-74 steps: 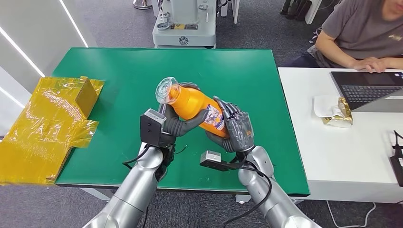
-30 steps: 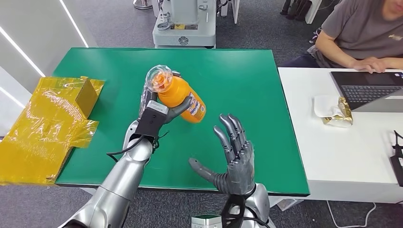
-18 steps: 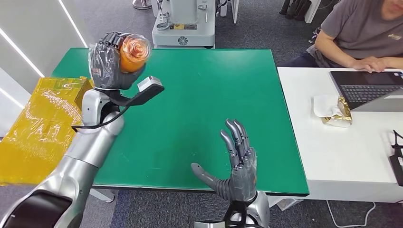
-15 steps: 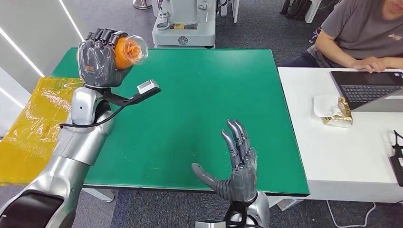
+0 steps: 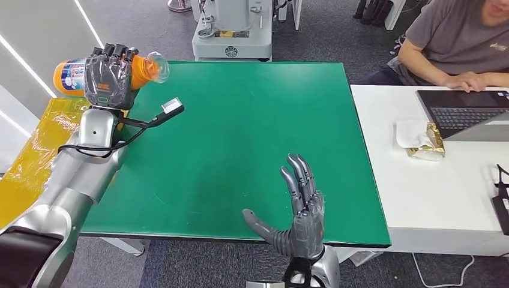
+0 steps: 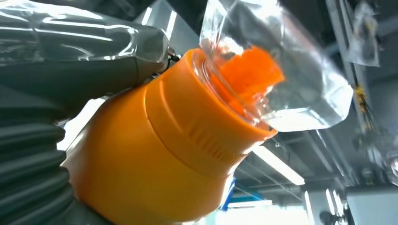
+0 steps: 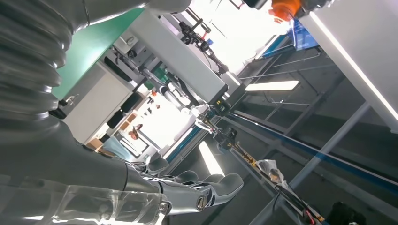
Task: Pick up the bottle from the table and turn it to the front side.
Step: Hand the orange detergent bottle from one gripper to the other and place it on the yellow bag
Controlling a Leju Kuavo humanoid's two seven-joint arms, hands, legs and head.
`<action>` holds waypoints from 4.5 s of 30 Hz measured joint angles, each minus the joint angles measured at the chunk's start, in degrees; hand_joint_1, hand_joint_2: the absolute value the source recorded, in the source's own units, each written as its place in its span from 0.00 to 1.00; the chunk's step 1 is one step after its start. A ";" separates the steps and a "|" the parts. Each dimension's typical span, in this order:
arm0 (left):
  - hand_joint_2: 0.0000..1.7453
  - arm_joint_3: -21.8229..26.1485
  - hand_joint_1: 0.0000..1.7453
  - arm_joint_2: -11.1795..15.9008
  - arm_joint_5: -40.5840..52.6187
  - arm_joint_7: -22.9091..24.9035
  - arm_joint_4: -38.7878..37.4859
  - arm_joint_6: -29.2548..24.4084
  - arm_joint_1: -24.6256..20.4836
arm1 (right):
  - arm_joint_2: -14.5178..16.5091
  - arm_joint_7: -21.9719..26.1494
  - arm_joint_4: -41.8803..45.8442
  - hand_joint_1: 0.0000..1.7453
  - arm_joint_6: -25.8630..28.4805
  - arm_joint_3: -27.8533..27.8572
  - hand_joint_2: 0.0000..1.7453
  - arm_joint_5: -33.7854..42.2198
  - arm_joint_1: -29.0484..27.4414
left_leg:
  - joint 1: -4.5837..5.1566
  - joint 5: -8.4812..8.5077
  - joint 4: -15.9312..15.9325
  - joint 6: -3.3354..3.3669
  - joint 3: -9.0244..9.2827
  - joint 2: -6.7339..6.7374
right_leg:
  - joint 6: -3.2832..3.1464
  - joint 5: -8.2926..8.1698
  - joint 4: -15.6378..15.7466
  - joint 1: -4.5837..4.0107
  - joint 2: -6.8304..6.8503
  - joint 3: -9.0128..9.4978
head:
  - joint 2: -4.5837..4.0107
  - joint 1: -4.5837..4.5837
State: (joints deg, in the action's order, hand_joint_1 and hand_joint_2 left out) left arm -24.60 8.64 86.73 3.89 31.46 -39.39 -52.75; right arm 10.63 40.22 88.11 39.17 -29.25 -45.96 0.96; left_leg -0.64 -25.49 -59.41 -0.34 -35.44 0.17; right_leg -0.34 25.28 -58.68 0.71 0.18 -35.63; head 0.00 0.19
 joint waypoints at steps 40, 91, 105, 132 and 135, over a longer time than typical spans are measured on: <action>1.00 -9.02 1.00 9.42 -0.31 1.91 -15.56 9.26 11.31 | -0.99 0.00 -1.26 0.00 0.00 -1.96 1.00 10.13 -2.01 | -0.01 -0.07 0.04 -0.08 -0.06 0.07 | -0.05 0.07 0.01 0.00 -0.09 -0.11 | 0.00 -0.01; 1.00 -8.33 0.00 6.11 -0.37 2.25 -16.62 11.07 14.34 | -1.73 0.00 -2.71 0.00 0.00 -3.36 1.00 11.55 -1.69 | -0.01 -0.07 0.04 -0.09 -0.05 0.07 | -0.06 0.06 0.00 0.00 -0.10 -0.10 | 0.00 -0.02; 1.00 -0.50 0.00 6.31 -0.19 3.60 -5.70 -0.30 20.28 | -1.73 0.00 -2.78 0.00 0.00 -3.28 1.00 12.10 -1.75 | 0.00 -0.08 0.03 -0.09 -0.04 0.09 | -0.06 0.07 0.03 0.00 -0.12 -0.13 | 0.00 -0.01; 1.00 34.02 0.00 -11.79 -54.79 -44.11 37.54 -0.74 28.11 | -0.48 0.00 -3.55 0.00 0.00 -2.75 1.00 12.47 0.18 | 0.01 -0.12 0.00 -0.13 -0.02 -0.13 | -0.02 0.09 0.08 0.01 0.15 0.02 | 0.00 -0.02; 1.00 26.04 0.00 -13.90 -66.12 -44.15 37.83 -0.10 30.16 | 0.10 0.00 -1.34 0.00 0.00 -2.09 1.00 14.18 0.55 | 0.05 -0.17 -0.01 -0.07 0.00 -0.07 | 0.01 0.08 0.13 0.05 0.09 0.04 | 0.00 -0.01</action>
State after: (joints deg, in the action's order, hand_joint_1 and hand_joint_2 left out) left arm 1.44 -5.26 20.61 -40.26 69.29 -39.48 -22.60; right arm 10.73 40.22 86.76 39.17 -31.34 -31.78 1.51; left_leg -0.59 -25.65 -59.42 -0.41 -35.44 0.10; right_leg -0.32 25.36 -58.55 0.76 0.28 -35.59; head 0.00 0.18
